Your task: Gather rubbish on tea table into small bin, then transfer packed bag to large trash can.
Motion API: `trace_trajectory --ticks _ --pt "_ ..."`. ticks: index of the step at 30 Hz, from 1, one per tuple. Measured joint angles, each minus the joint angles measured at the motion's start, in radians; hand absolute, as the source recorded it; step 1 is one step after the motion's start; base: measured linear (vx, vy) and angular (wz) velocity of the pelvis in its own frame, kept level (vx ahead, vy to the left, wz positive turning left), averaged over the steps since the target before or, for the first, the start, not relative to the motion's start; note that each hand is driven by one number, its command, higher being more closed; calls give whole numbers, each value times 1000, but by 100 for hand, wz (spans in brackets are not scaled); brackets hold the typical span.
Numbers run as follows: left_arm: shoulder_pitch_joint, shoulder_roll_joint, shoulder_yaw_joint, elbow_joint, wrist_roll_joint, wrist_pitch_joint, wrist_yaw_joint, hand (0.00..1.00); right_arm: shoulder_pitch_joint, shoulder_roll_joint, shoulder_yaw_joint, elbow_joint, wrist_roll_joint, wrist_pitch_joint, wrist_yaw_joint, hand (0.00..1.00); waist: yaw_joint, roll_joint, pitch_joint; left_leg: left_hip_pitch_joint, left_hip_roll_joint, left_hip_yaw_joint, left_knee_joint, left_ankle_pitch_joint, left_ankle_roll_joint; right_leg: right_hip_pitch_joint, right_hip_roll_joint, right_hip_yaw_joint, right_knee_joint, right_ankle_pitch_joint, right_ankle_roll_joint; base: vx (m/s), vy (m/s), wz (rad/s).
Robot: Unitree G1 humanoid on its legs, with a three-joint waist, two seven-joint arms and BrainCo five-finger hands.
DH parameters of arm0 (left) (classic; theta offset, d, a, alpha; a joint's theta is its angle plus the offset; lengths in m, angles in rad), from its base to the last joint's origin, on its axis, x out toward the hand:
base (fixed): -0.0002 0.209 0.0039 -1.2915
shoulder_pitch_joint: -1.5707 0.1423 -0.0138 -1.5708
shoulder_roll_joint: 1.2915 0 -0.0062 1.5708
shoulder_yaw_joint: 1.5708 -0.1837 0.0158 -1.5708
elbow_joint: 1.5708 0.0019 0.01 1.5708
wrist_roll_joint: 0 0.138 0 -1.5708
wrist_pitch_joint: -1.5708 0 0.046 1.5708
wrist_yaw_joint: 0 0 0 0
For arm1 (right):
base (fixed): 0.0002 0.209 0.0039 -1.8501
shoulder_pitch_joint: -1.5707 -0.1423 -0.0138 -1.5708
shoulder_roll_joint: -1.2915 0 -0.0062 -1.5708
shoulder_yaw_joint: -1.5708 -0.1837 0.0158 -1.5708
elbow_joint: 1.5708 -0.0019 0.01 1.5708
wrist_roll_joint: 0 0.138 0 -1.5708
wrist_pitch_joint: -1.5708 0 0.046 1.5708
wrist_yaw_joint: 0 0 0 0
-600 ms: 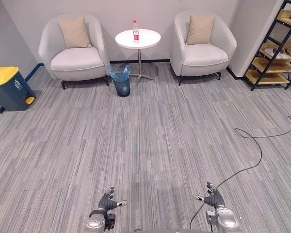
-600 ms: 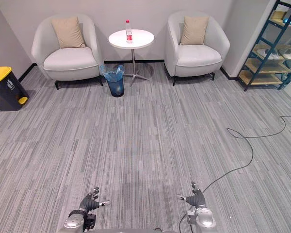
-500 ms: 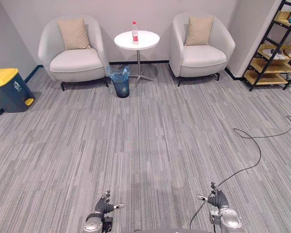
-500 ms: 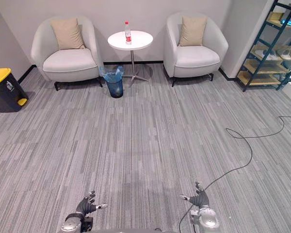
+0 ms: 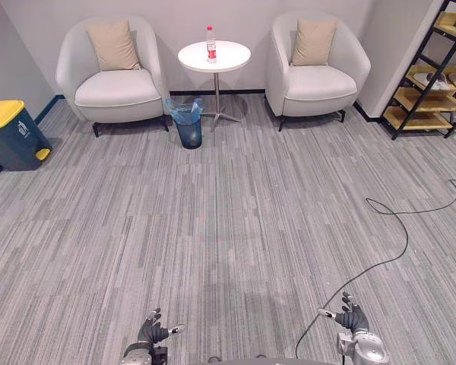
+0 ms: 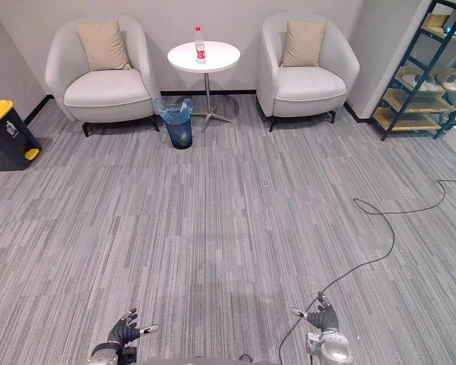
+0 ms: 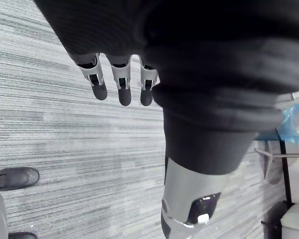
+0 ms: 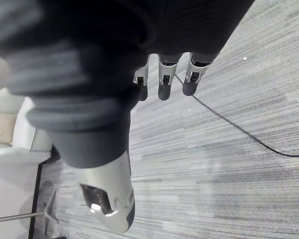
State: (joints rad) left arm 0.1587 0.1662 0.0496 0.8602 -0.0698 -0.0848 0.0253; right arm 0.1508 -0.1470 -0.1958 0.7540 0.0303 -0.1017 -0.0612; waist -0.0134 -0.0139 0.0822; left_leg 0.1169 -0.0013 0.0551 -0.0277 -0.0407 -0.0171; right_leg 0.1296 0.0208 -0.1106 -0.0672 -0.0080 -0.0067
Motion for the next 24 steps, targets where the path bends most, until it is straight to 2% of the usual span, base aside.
trace_trajectory --ticks 3,17,24 --pt "1 -8 -1 0 -1 0 0 0 3 1 0 1 2 0 0 0 0 2 1 2 0 0 1 0 0 0 -1 -2 1 -7 11 -42 -6 1" --pt "18 -18 -18 0 -3 2 -1 0 8 20 -34 8 9 2 -2 0 0 2 1 -5 1 7 -7 -2 -2 -13 0 1 -4 -7 9 -7 -1 0" --pt "18 -18 -20 -5 -19 2 -1 0 -2 22 -34 8 18 3 -2 0 5 0 -3 -44 5 36 15 -26 4 -49 4 26 -3 -12 14 1 0 -11"
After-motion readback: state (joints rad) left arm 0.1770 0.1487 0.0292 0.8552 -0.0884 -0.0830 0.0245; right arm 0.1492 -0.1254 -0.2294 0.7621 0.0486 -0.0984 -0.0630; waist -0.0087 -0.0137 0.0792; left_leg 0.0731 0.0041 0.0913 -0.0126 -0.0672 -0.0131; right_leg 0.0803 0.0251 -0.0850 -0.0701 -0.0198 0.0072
